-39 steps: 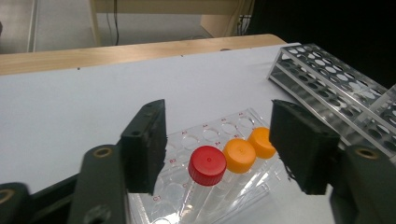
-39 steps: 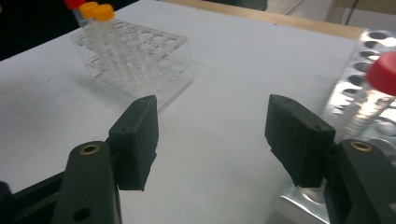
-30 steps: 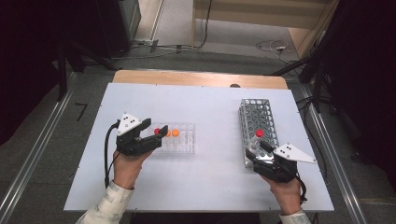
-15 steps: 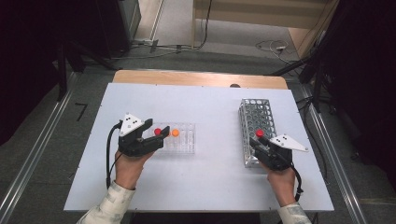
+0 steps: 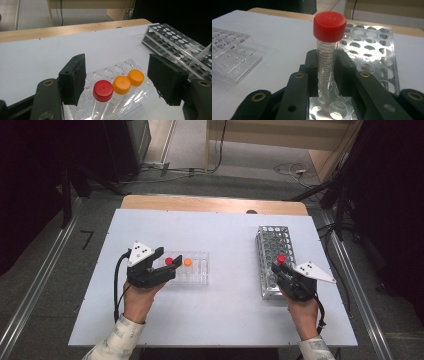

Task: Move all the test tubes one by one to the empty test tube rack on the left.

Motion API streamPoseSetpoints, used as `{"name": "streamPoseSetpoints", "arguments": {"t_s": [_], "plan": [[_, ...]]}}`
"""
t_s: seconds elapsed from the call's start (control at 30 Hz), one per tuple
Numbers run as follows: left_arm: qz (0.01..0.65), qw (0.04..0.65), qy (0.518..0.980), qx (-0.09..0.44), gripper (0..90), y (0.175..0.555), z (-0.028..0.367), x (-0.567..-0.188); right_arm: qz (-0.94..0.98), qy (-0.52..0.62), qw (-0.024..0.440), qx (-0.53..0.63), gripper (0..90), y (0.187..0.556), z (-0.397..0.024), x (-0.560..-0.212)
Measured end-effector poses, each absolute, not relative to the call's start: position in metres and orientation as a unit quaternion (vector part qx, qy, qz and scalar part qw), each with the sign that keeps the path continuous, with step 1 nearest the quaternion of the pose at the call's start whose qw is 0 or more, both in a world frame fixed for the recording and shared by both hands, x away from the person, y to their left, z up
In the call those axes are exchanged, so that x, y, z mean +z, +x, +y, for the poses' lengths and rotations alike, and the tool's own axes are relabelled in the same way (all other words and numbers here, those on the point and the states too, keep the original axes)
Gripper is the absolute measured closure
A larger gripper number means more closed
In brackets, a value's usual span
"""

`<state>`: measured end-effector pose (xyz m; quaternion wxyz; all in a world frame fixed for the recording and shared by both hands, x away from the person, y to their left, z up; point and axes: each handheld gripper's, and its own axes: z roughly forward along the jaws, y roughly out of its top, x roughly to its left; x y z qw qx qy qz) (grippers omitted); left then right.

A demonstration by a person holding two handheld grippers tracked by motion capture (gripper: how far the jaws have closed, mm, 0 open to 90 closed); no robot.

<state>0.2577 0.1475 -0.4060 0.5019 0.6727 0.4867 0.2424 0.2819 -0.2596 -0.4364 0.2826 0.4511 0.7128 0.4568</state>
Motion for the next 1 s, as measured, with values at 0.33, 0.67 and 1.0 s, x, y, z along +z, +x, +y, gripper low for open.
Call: {"name": "streamPoseSetpoints", "arguments": {"t_s": [0.33,0.67,1.0], "plan": [[0.494,0.505,0.665,0.244,24.6,0.257,0.148,-0.404,0.697,0.427,0.313,0.483,71.8,0.265,-0.26,-0.405],[0.479,0.515,0.672,0.233,23.2,0.252,0.139,-0.399,0.722,0.39,0.263,0.507,71.8,0.252,-0.237,-0.397],[0.446,0.526,0.692,0.214,24.0,0.242,0.117,-0.395,0.768,0.341,0.209,0.501,71.8,0.245,-0.189,-0.414]]}}
